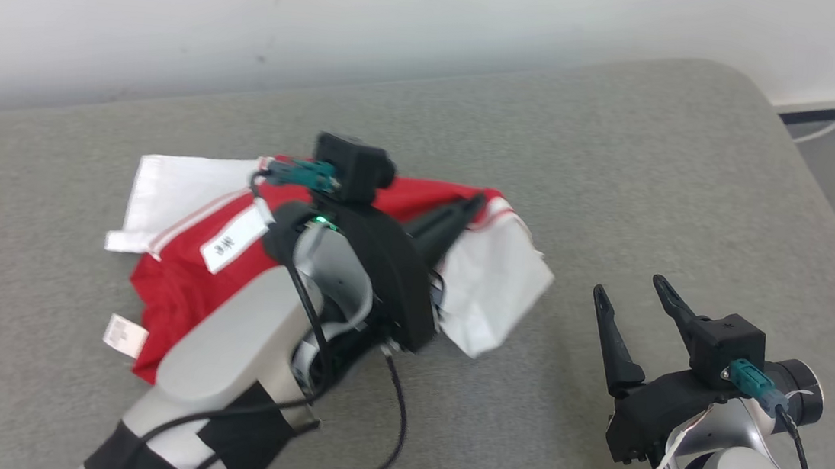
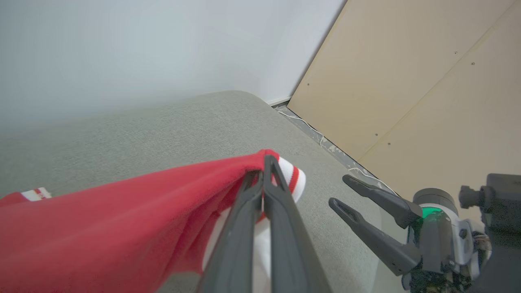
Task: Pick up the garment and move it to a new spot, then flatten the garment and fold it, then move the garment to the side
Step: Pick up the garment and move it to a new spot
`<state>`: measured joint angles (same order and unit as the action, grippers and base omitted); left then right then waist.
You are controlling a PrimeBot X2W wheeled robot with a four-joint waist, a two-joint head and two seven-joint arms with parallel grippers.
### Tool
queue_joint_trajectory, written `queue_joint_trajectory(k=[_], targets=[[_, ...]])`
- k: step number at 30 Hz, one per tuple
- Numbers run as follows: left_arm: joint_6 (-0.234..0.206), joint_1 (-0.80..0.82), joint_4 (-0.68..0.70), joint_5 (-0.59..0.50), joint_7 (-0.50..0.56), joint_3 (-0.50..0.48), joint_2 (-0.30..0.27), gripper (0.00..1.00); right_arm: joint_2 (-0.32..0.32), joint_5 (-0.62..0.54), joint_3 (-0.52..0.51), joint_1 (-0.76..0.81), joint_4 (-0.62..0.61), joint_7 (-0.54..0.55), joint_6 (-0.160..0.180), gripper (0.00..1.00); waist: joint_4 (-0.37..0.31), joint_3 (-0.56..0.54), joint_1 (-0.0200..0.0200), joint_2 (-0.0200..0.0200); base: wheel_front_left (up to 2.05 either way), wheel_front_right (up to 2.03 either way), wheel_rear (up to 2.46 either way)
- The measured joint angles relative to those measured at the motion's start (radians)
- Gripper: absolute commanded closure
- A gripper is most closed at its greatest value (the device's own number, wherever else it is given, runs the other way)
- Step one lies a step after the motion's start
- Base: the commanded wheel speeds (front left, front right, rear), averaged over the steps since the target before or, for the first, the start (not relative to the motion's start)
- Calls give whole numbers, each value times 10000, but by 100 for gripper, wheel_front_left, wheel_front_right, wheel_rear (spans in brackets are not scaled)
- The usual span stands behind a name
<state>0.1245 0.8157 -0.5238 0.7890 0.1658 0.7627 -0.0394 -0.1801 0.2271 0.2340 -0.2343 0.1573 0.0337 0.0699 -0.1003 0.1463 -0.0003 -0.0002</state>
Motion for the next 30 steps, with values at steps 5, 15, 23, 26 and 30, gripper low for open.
queue_joint_trajectory(k=[5, 15, 23, 26, 30], targets=[[-159, -56, 623, 631, -192, 1028, 8, 100, 59, 15, 8, -9, 0, -82, -15, 0, -595, 38, 2, 1, 0, 0, 0], [-849, -149, -867, 1009, -360, 2328, -29, 0, 138, 61, -13, -280, -84, -305, -84, 0, -1299, 616, 3, 2, 0, 0, 0], [-968, 123, -836, 1172, -907, 2792, -50, 0, 159, 142, -125, -416, 288, -483, -84, 0, -1122, 577, 4, 2, 0, 0, 0], [-1011, 128, -566, 1189, -1262, 2830, -44, 0, 163, 196, -165, -377, 416, -550, -84, 0, -961, 420, 3, 1, 0, 0, 0], [-1254, 156, -487, 1179, -1703, 2765, -27, 0, 146, 280, -247, -188, 594, -654, -84, 0, -665, 202, 4, 2, 0, 0, 0]])
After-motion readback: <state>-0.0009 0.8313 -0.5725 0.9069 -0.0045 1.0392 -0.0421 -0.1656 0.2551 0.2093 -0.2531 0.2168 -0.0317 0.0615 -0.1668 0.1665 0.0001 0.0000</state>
